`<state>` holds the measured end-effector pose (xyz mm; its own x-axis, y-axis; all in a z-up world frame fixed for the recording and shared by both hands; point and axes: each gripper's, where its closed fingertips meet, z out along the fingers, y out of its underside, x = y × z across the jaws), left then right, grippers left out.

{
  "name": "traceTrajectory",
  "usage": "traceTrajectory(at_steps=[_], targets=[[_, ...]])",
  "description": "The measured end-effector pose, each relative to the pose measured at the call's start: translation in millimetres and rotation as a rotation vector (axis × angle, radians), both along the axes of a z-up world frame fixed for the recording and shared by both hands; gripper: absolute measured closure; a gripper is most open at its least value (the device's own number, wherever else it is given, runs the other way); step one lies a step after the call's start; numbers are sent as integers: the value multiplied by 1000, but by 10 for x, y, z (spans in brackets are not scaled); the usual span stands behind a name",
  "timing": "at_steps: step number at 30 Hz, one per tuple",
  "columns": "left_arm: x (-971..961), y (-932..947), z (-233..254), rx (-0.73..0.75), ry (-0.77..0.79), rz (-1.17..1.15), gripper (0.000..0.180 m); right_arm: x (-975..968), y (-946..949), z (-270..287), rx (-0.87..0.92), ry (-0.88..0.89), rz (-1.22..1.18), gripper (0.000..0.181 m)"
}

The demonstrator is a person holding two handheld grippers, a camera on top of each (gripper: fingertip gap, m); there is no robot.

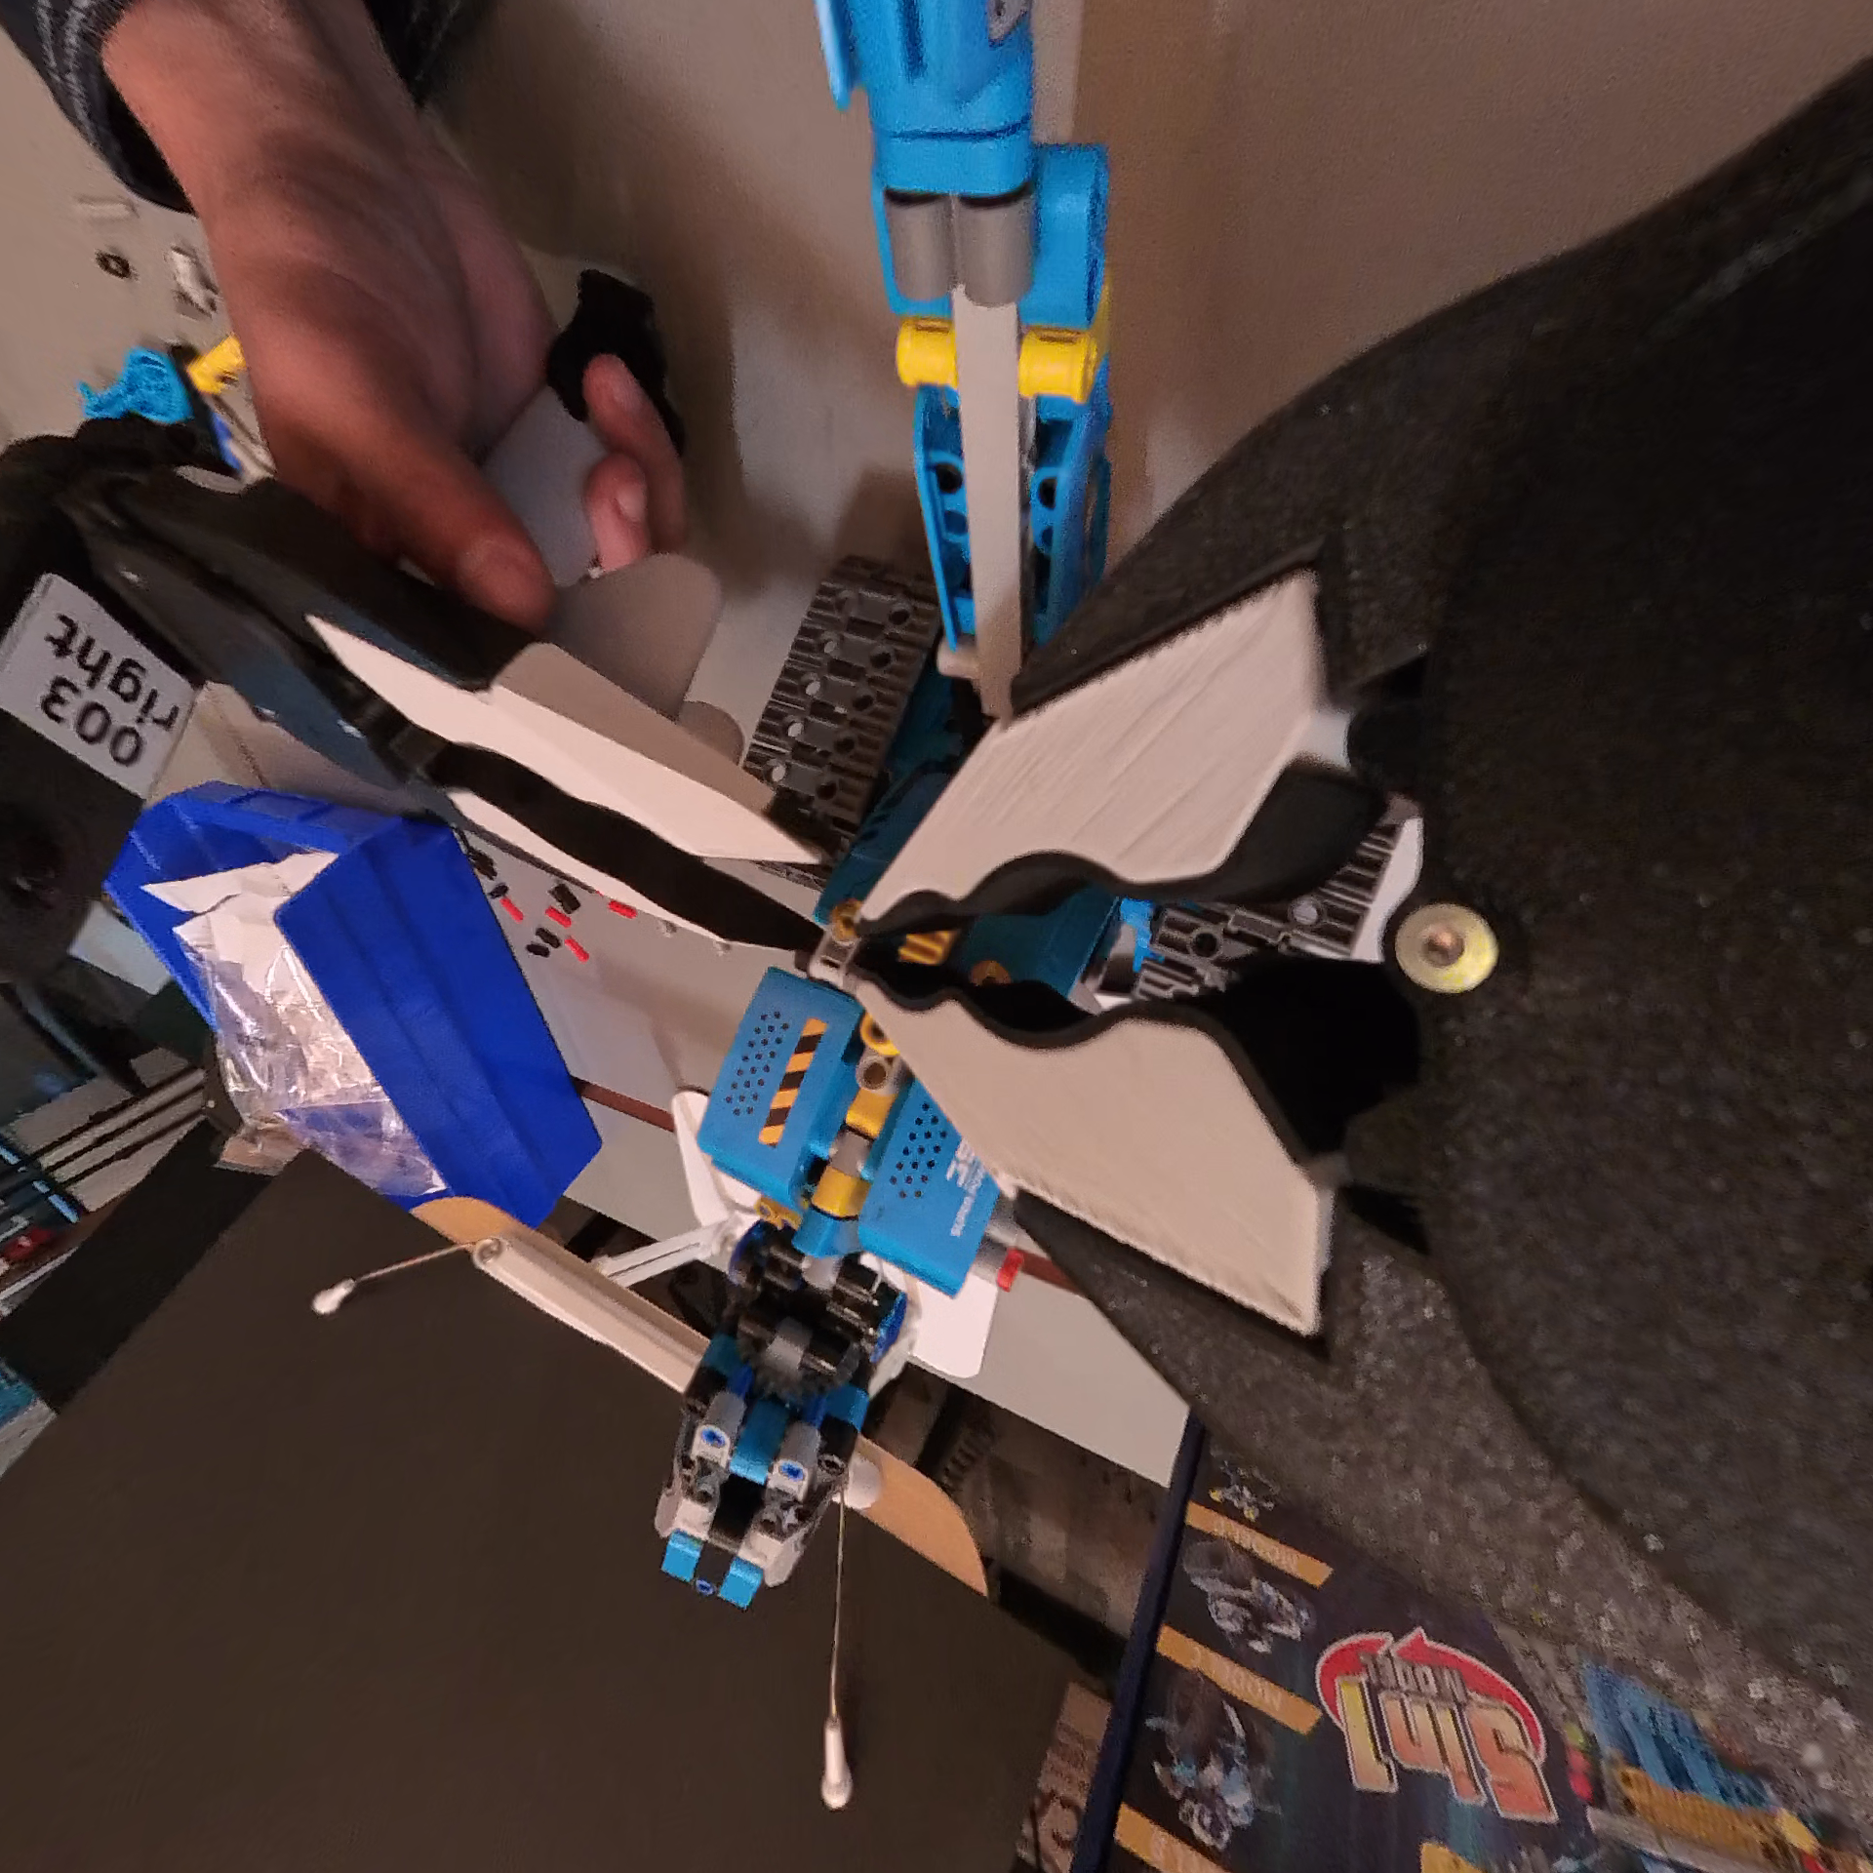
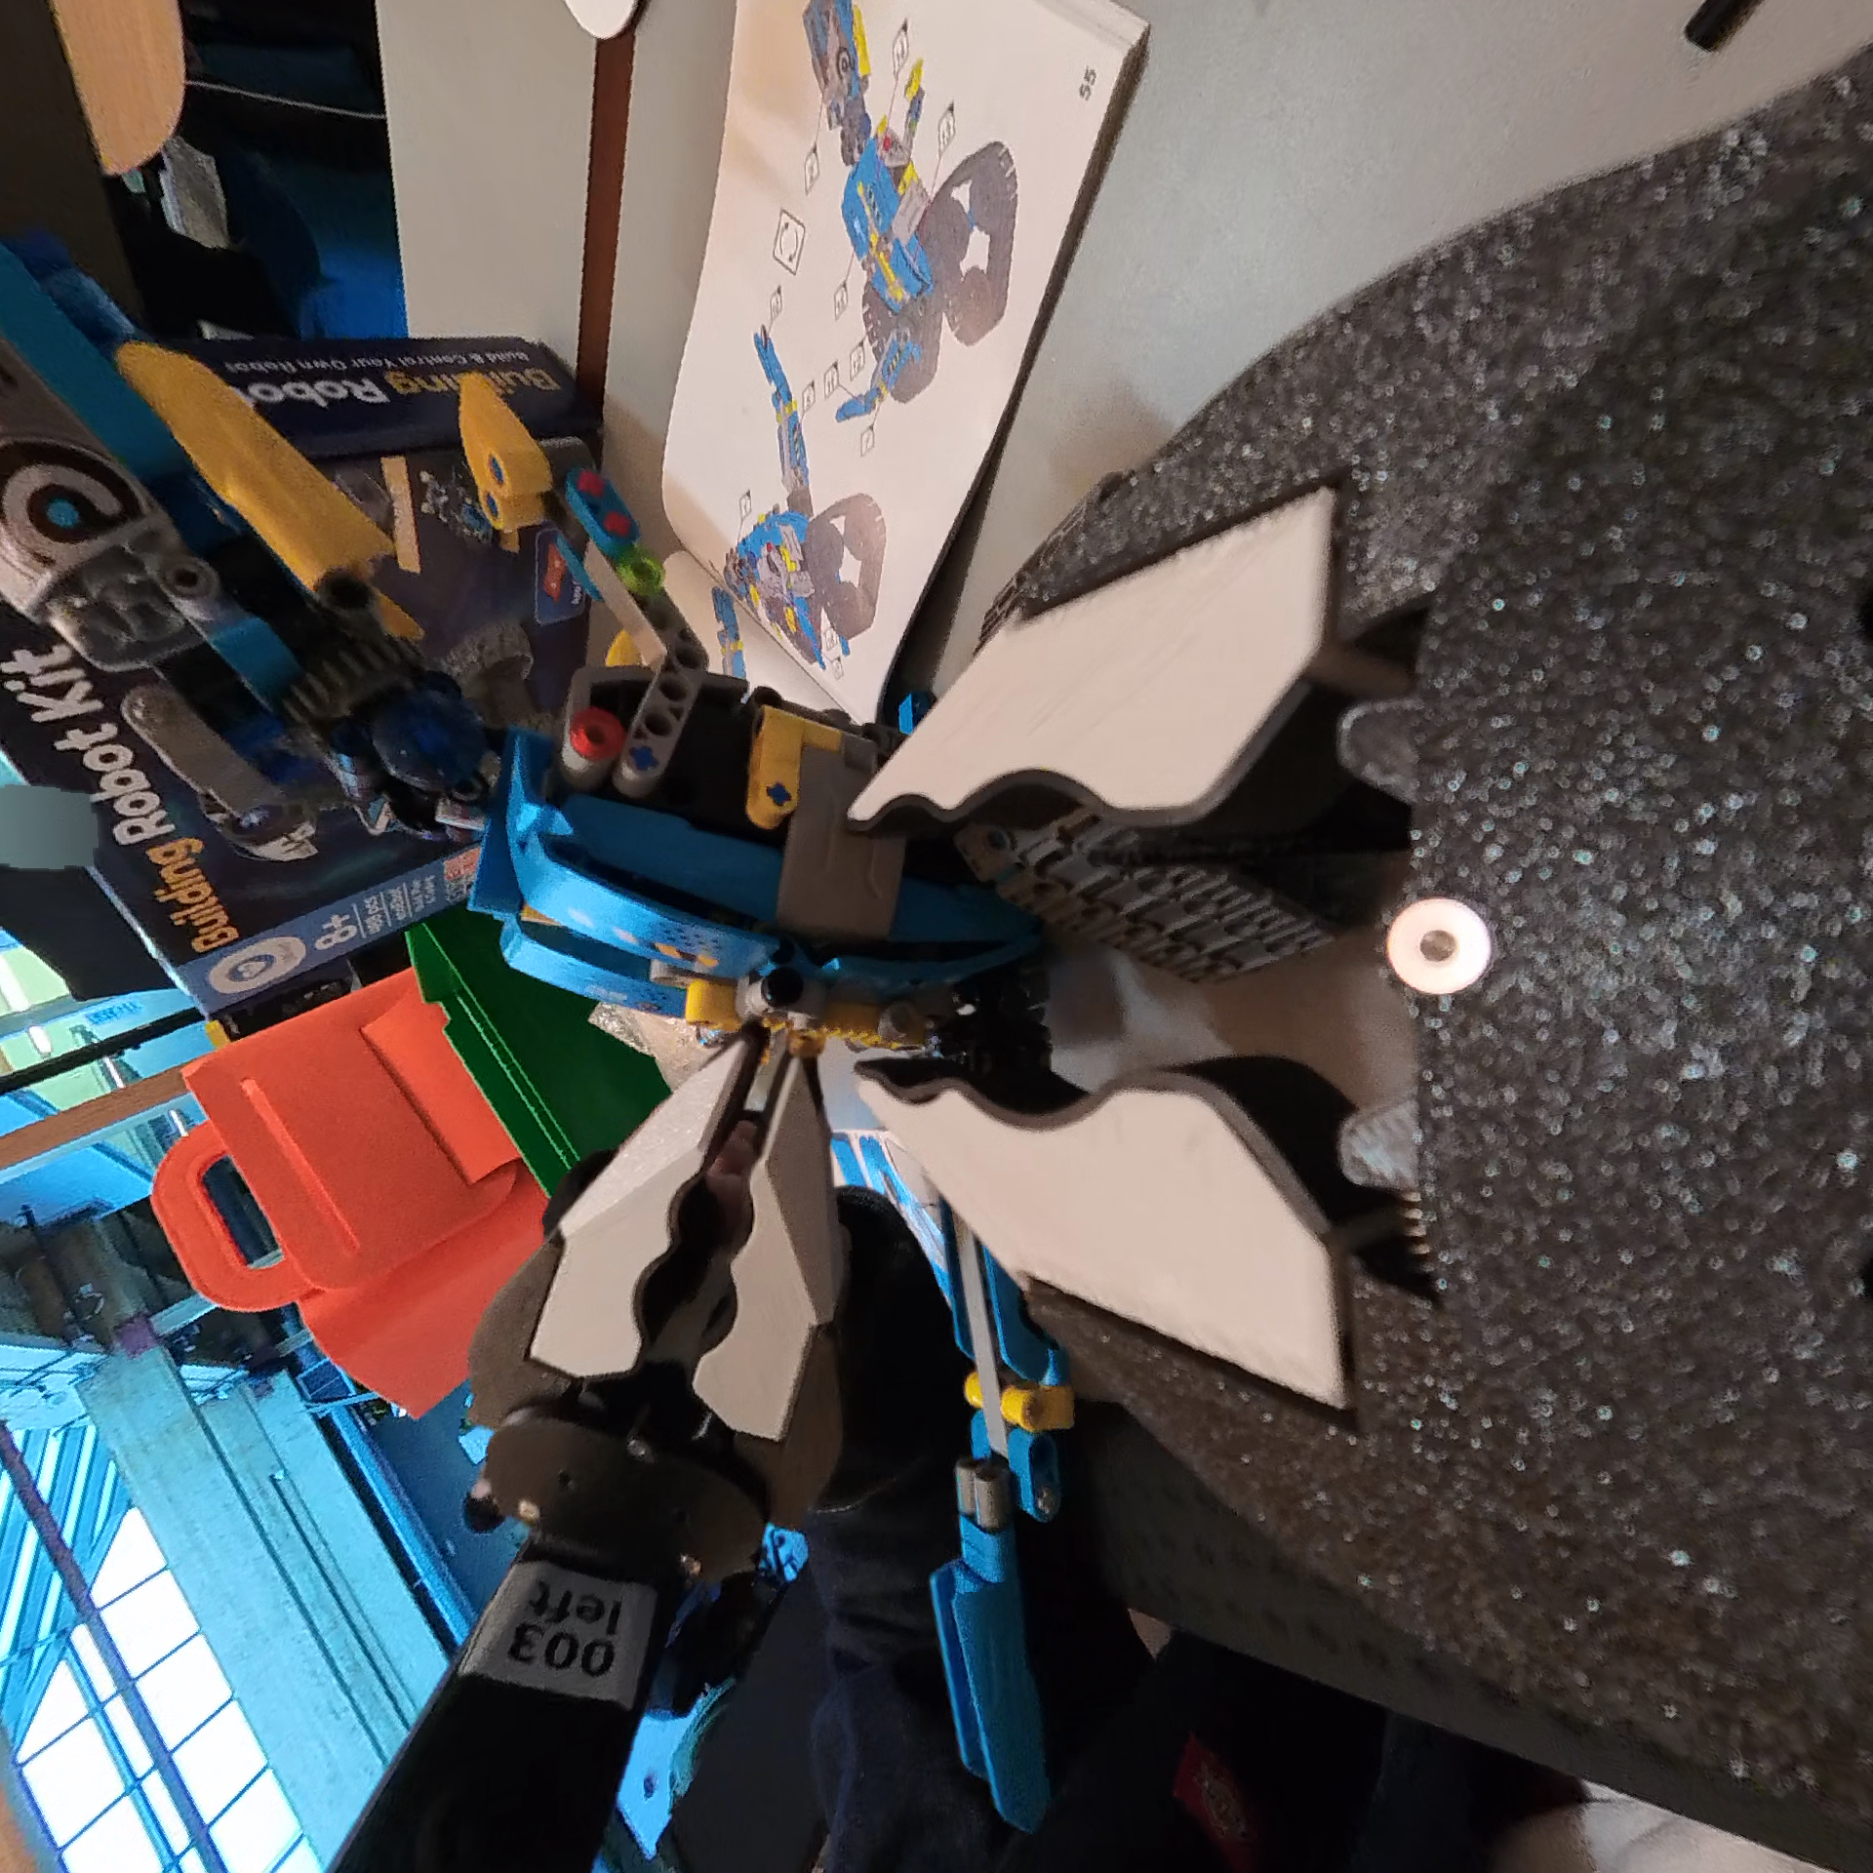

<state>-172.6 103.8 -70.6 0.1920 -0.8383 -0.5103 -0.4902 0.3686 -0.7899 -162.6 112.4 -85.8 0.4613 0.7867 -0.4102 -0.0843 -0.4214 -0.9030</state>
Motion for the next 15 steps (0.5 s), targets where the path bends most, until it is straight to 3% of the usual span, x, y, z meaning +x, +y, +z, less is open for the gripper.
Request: traceTrajectory(at_steps=[9, 15], targets=[[39, 10, 18, -46, -56, 0, 180, -2, 28, -27, 30, -43, -33, 143], [50, 30, 17, -40, -72, 12, 180, -39, 22, -14, 51, -61, -77, 132]])
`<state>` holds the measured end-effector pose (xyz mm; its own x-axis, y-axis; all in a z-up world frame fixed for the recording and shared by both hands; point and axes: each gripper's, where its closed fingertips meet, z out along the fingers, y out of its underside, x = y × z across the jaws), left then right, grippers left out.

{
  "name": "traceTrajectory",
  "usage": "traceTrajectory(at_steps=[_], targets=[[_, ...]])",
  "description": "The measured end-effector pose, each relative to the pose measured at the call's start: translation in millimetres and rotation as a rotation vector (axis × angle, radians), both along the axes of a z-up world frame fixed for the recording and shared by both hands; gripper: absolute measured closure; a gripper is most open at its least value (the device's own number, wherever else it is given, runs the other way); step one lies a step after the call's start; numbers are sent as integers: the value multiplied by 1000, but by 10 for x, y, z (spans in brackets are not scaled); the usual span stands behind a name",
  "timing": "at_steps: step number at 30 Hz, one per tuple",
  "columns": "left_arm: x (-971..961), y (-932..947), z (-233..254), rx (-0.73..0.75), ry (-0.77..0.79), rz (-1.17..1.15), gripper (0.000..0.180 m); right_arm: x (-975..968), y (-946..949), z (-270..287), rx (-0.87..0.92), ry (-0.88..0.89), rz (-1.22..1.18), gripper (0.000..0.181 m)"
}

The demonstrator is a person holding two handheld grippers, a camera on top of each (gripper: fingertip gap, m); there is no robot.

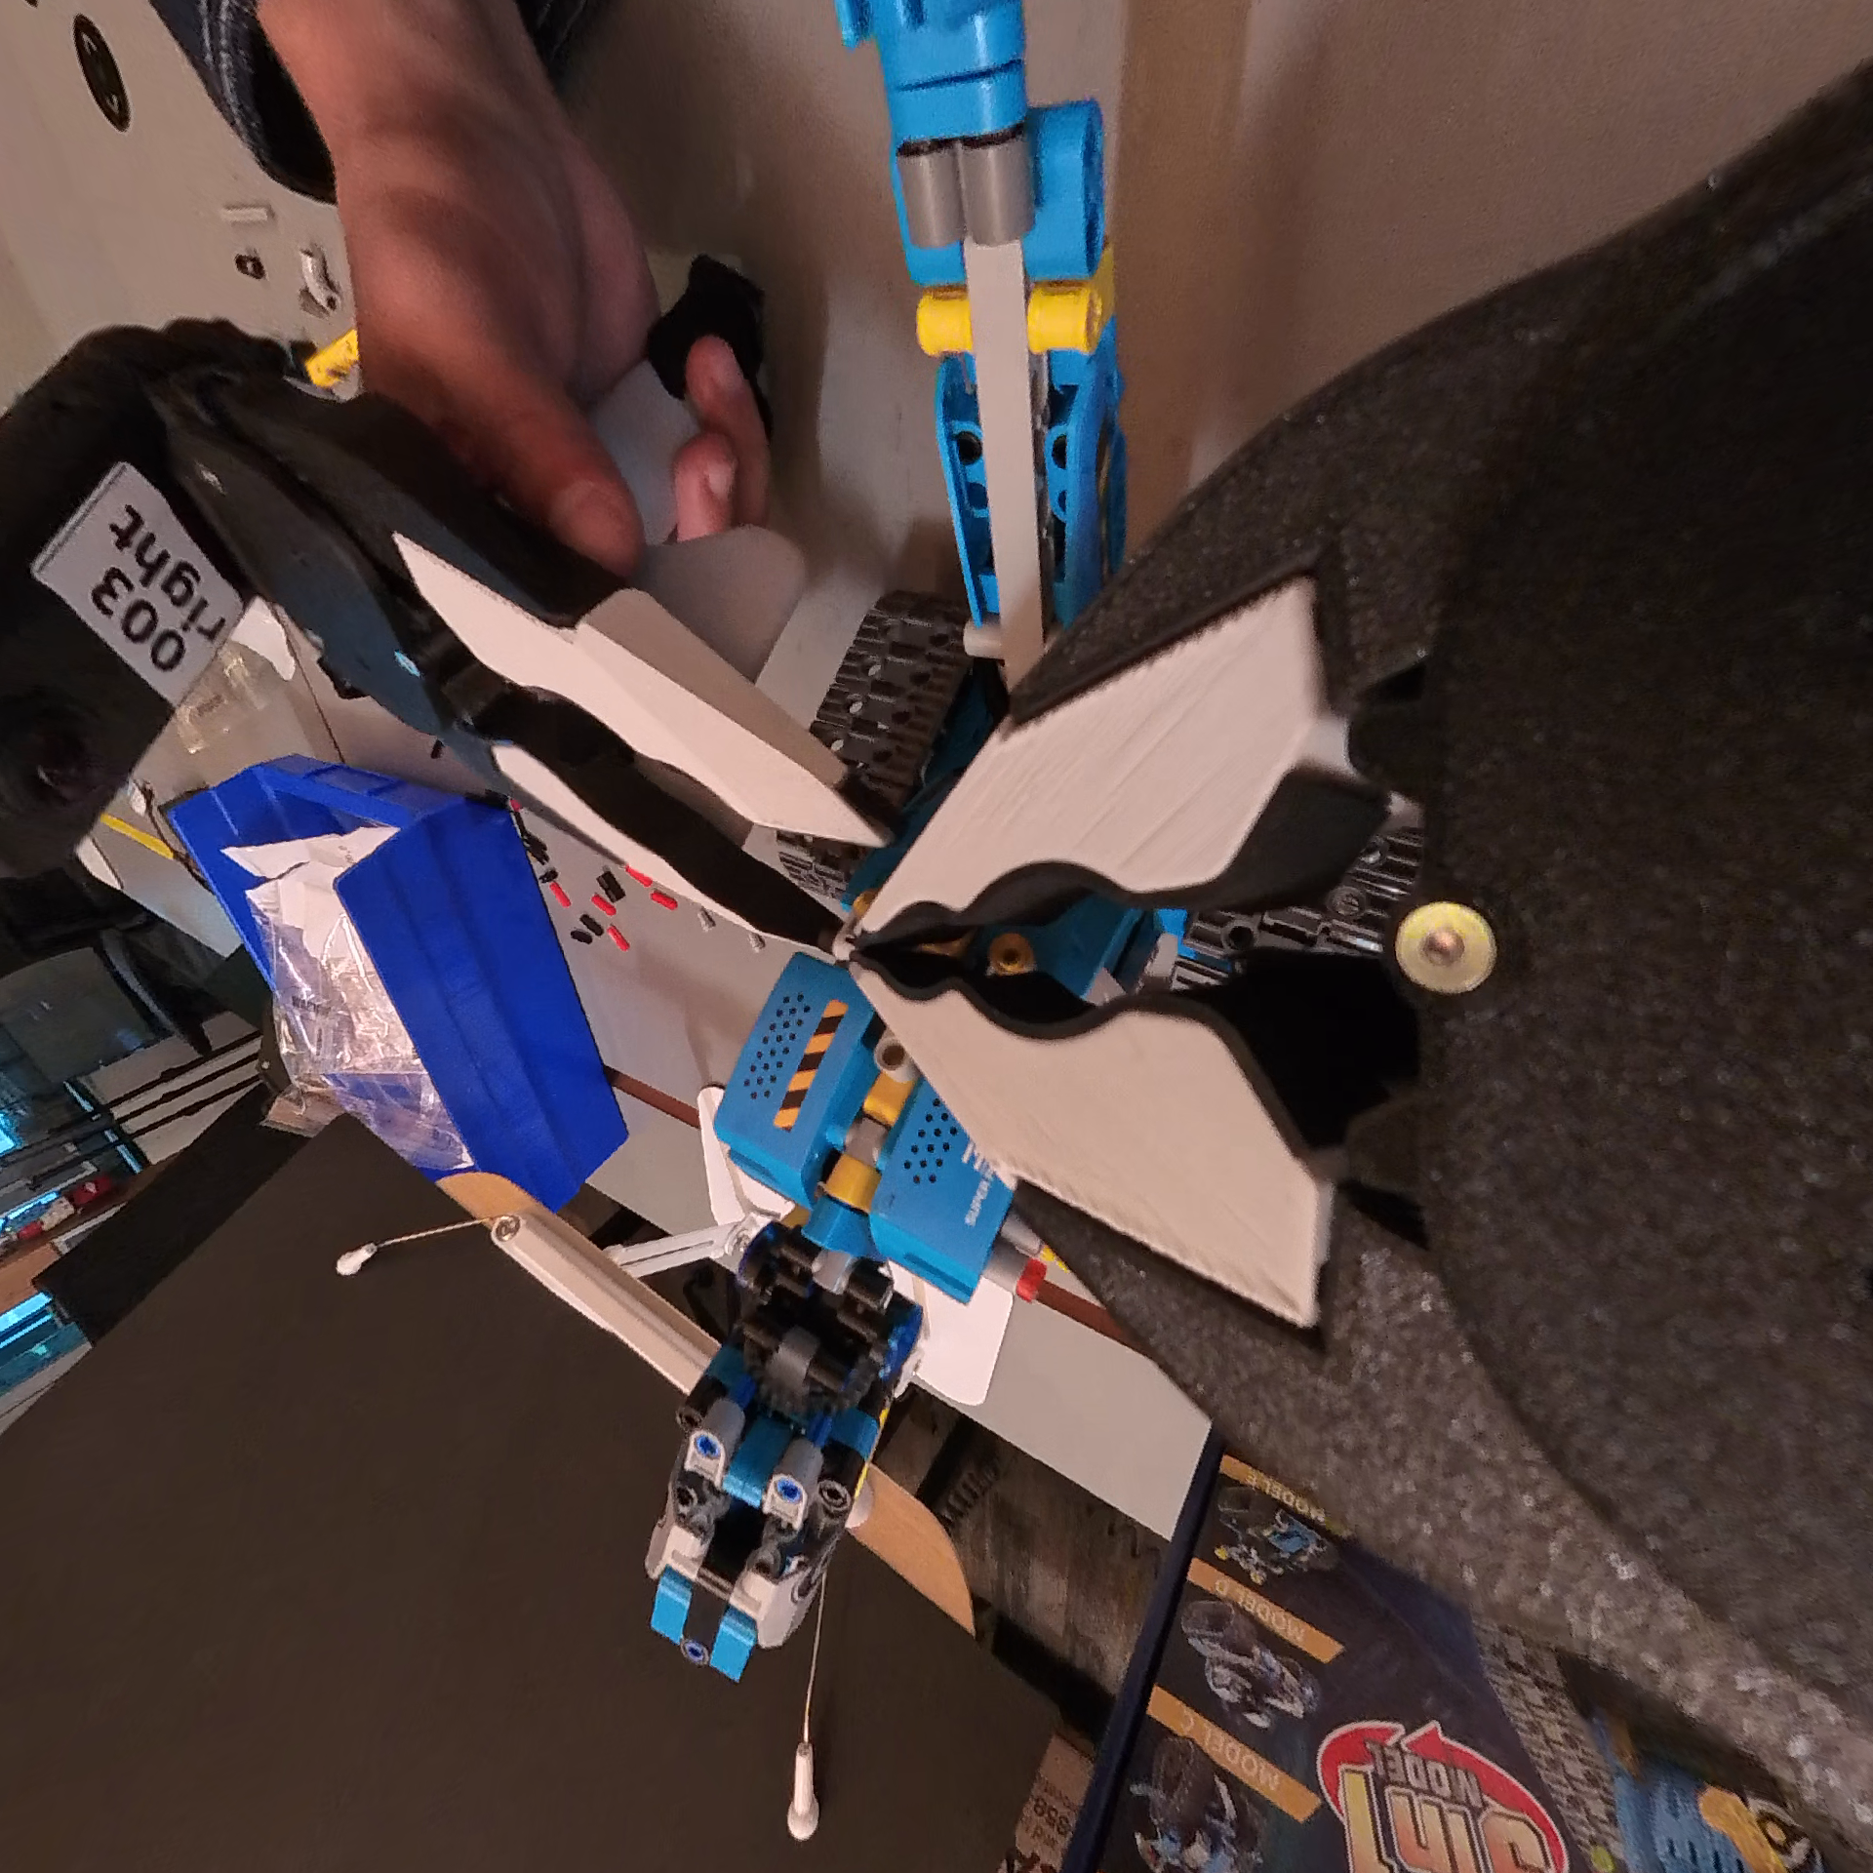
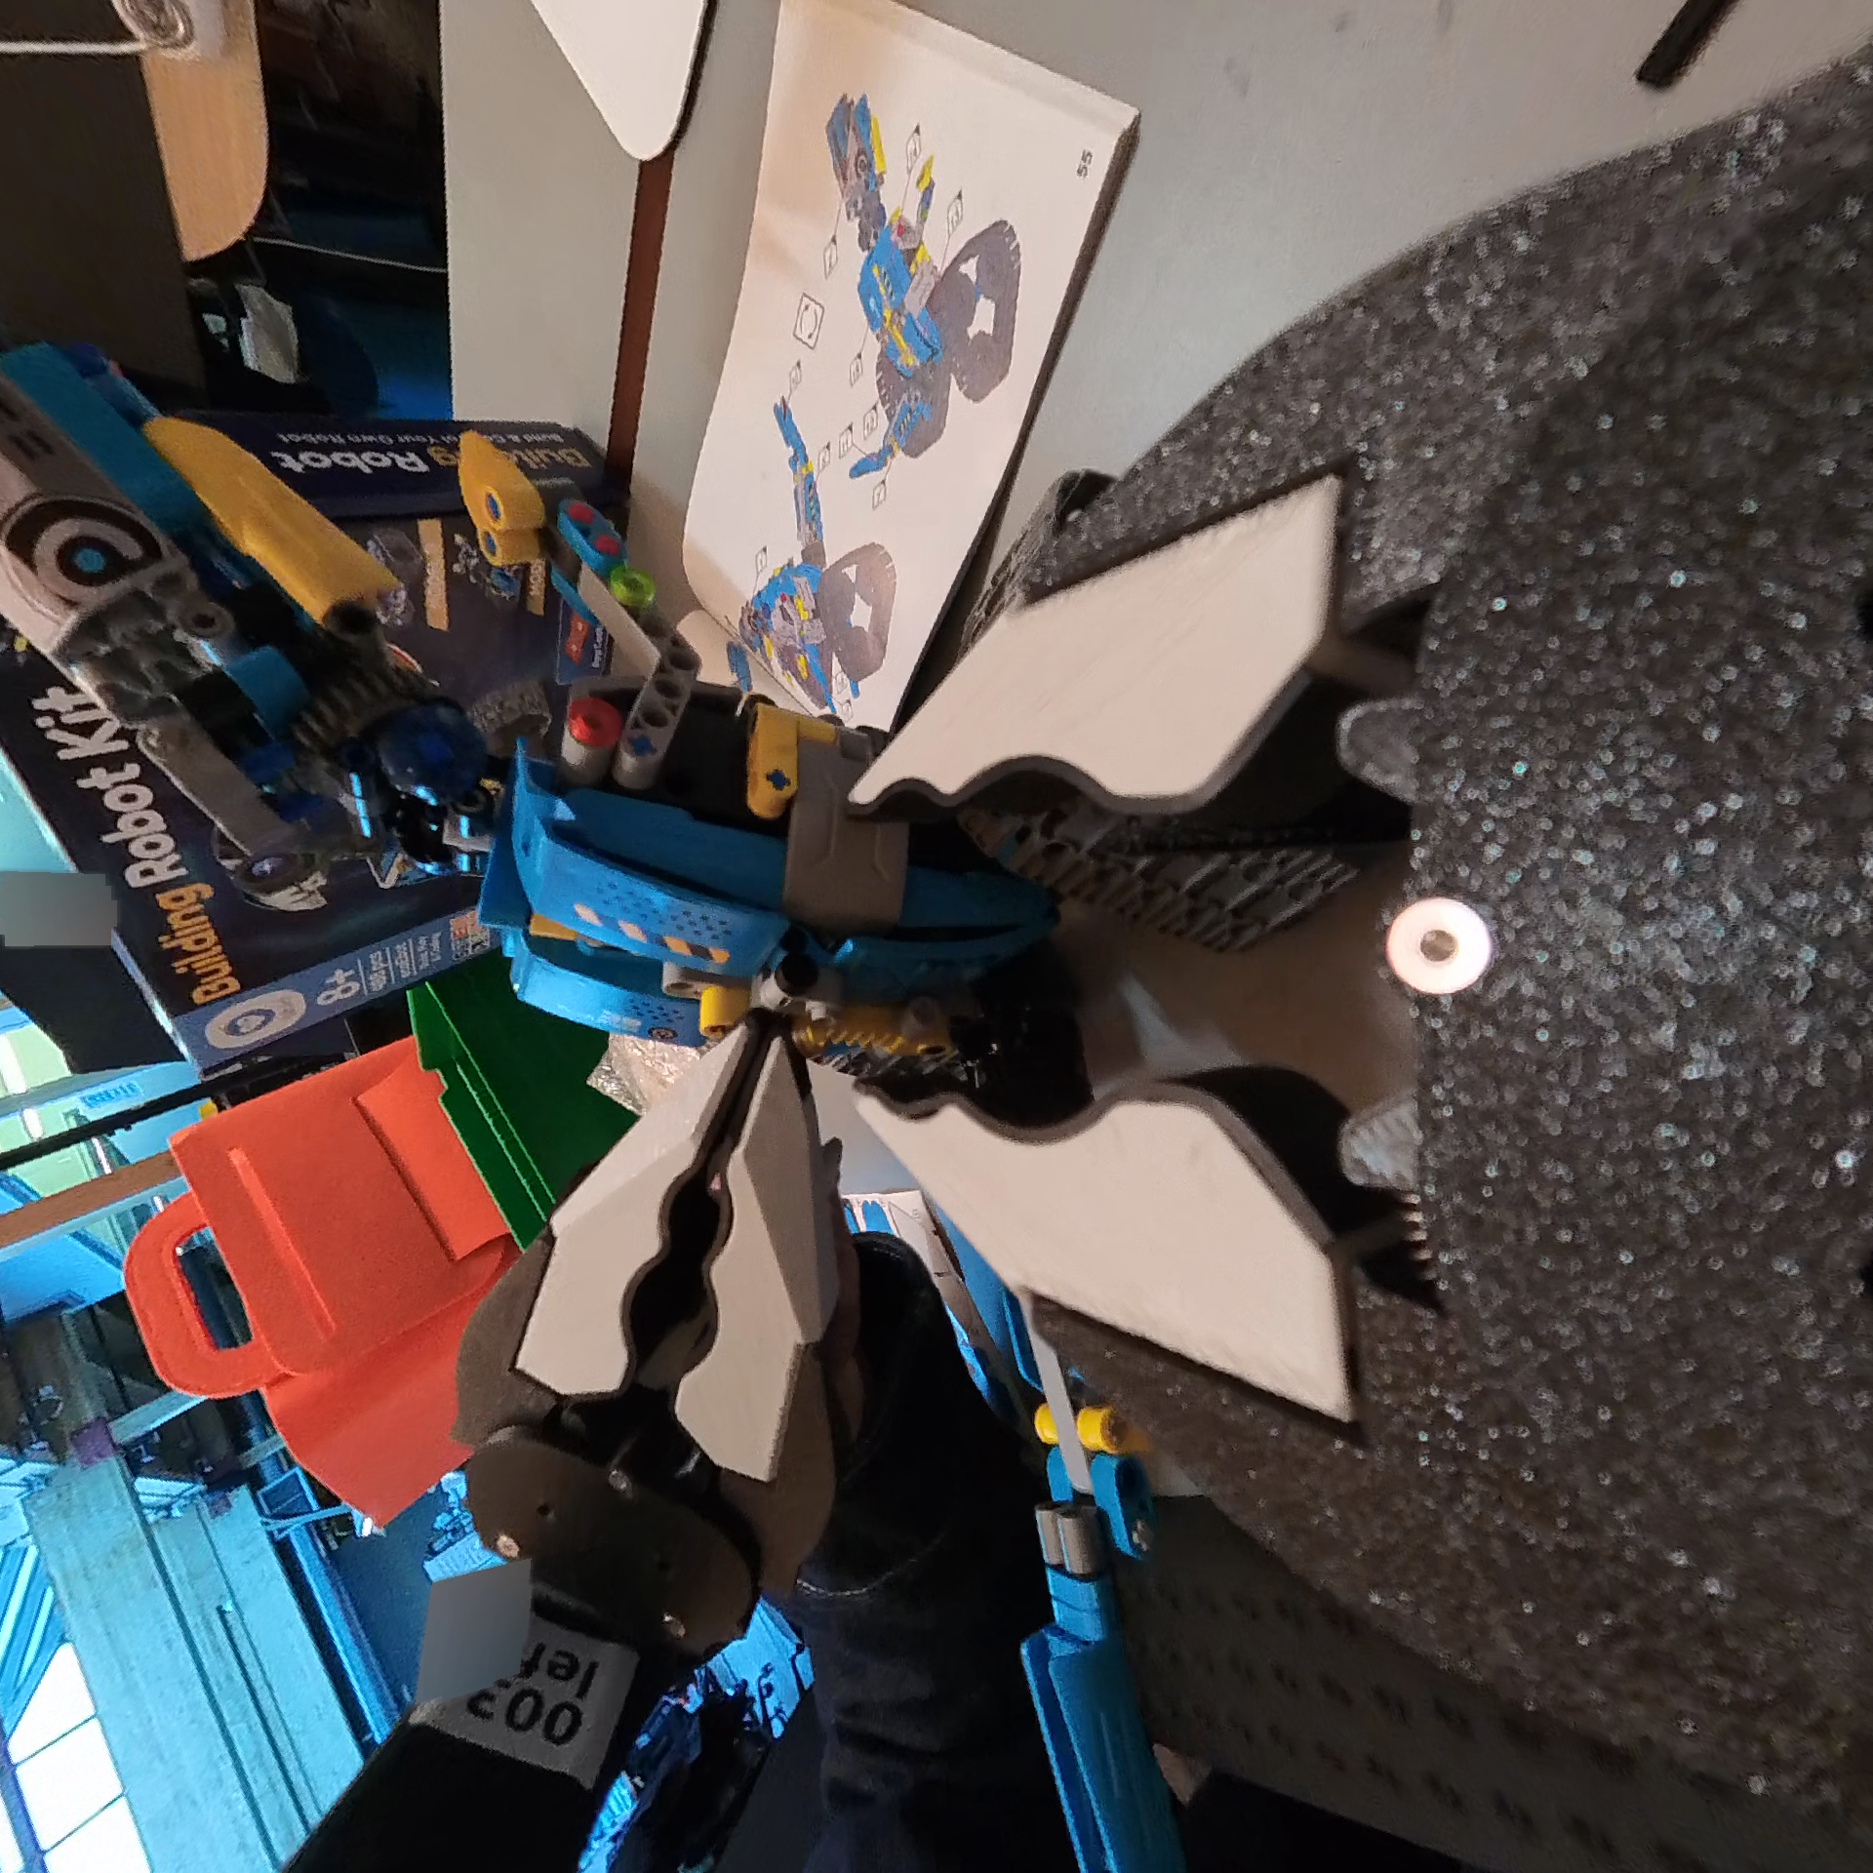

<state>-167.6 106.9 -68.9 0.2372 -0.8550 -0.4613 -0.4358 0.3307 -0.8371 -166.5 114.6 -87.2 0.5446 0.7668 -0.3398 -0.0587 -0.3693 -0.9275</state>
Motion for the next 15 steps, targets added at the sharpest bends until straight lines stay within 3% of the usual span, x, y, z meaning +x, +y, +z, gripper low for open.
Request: traceTrajectory(at_steps=[6, 15], targets=[[6, 23, -1, 18, 0, 16, 180, 2, 52, 40, -113, 124, -48, 132], [9, 30, -2, 32, 3, 27, 180, 14, 74, 37, -139, 148, -60, 137]])
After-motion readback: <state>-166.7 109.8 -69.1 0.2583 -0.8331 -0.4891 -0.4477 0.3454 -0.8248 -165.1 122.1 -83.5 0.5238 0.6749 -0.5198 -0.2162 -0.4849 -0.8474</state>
